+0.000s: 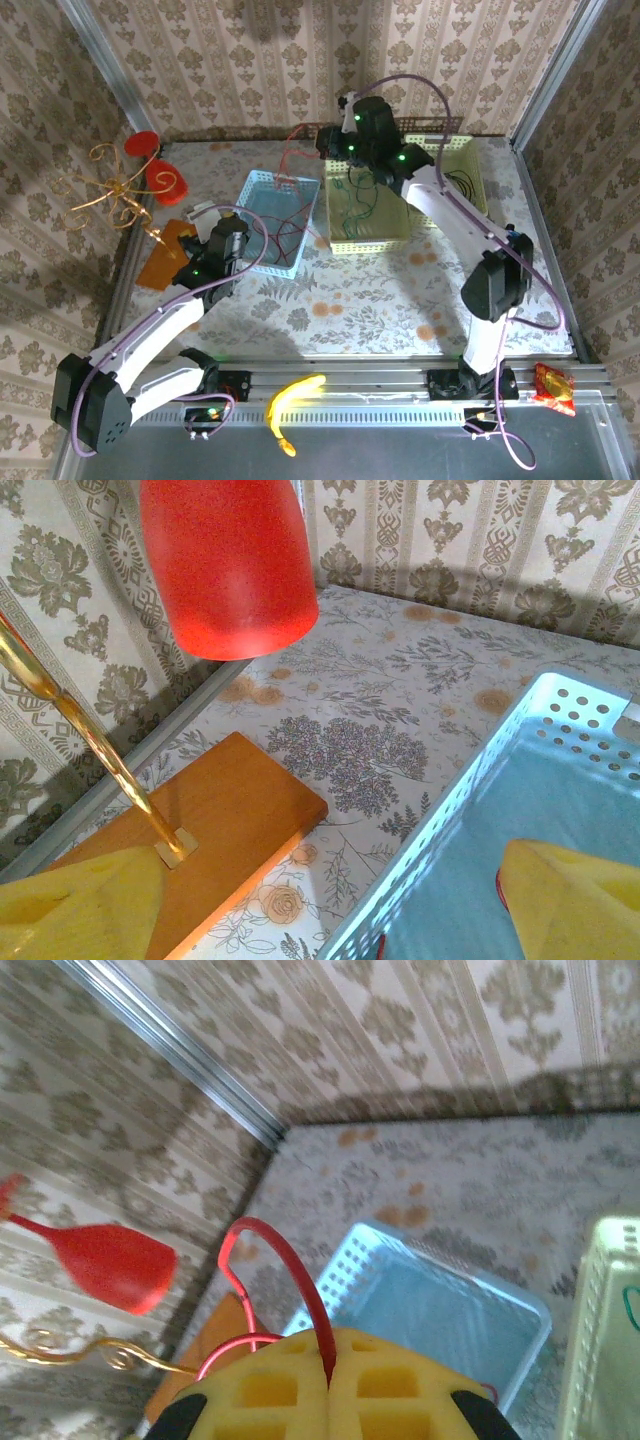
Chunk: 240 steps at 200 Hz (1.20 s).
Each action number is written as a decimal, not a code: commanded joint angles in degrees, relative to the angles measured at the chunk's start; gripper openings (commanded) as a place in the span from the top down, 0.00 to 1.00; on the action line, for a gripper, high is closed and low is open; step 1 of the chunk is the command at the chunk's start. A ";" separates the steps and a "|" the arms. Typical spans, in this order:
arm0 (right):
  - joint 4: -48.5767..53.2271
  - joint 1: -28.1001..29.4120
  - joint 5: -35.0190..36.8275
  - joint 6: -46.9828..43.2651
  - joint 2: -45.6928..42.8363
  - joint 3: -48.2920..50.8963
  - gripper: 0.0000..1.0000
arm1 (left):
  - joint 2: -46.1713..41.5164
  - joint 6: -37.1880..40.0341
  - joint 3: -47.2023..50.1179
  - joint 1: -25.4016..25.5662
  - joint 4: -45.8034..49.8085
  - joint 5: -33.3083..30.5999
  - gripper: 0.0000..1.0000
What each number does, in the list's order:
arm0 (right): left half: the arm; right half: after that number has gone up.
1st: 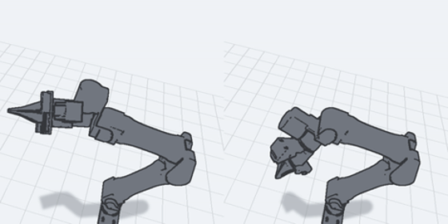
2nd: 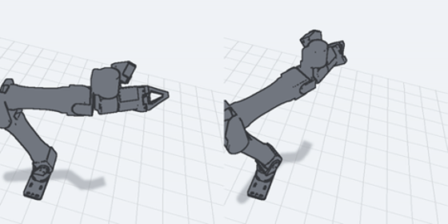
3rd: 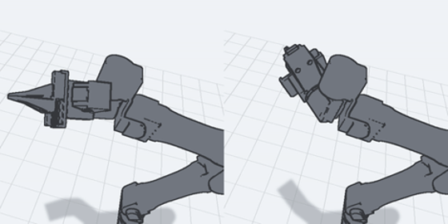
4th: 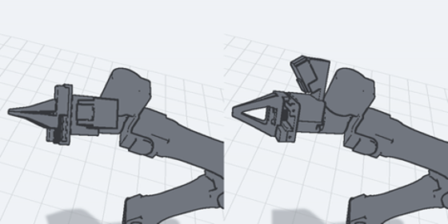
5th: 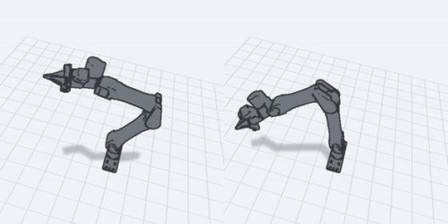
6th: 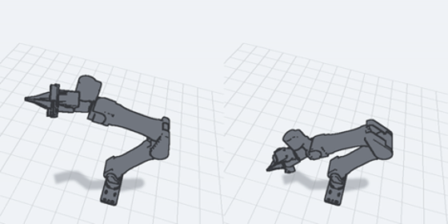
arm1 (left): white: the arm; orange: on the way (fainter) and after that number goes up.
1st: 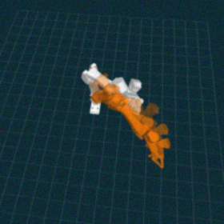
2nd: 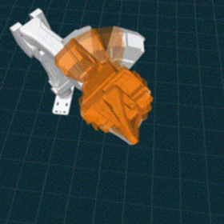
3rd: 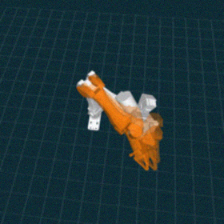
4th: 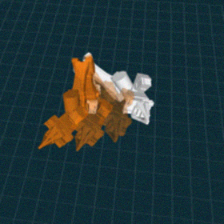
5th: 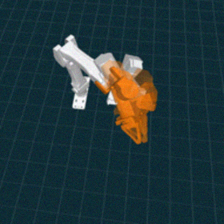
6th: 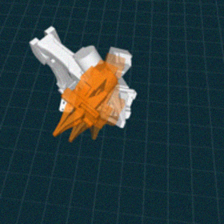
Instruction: Untangle the cables
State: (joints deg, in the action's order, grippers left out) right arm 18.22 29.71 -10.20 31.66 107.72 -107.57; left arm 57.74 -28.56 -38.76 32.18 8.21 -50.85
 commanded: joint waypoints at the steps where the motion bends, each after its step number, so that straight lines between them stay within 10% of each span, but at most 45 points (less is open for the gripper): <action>1: 2.76 0.73 -3.42 -0.04 4.96 -2.14 1.00 | -1.13 0.50 -0.04 -0.02 1.22 -0.59 0.12; 43: 8.84 2.91 -5.29 0.14 17.34 -9.04 1.00 | -0.19 1.27 -1.00 -0.10 1.00 0.21 0.12; 81: 18.38 5.47 -5.91 -2.74 22.95 -14.51 0.62 | 0.92 1.99 -1.84 -0.24 0.76 1.48 0.11; 163: 9.99 6.14 7.34 -8.89 2.06 5.63 0.52 | 5.51 2.09 -2.28 -0.37 -0.87 9.91 0.11; 240: 5.17 3.78 11.75 -7.03 -19.90 31.20 0.52 | 9.32 8.18 -1.04 -0.48 -9.72 30.40 0.11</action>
State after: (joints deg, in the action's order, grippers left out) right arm 24.23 34.46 -2.02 24.38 93.67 -81.52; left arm 66.17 -24.36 -39.09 31.79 2.85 -30.24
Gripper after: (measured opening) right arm 0.480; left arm 0.891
